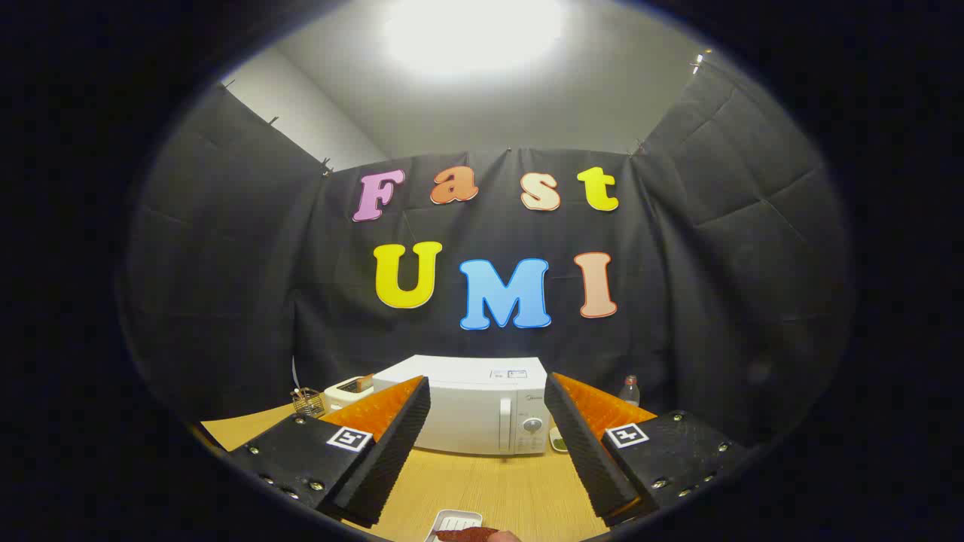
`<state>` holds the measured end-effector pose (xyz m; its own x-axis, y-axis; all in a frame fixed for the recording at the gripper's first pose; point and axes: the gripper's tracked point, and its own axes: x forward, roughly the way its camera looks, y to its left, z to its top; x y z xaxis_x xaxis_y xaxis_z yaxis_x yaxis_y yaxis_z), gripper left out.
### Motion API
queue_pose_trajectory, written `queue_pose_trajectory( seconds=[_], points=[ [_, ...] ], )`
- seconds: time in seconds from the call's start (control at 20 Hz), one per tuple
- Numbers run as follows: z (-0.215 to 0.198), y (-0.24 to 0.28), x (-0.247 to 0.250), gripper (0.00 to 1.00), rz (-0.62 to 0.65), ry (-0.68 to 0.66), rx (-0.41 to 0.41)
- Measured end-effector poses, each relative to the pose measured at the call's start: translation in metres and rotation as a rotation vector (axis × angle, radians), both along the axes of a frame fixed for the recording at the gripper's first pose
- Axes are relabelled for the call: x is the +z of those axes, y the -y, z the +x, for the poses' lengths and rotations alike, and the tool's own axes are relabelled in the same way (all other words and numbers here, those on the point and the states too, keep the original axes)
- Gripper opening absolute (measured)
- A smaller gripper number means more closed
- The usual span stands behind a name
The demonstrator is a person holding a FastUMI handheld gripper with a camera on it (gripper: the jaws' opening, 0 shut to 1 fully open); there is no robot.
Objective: Open the microwave, put the food inside, and close the microwave door.
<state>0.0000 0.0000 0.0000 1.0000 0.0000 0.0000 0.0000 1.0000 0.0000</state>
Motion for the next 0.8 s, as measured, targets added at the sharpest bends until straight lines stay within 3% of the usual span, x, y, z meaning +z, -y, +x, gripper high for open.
queue_pose_trajectory(
  seconds=[0.8],
  points=[
    [0.019,0.035,-0.013,0.97,0.022,-0.026,-0.057]
  ],
)
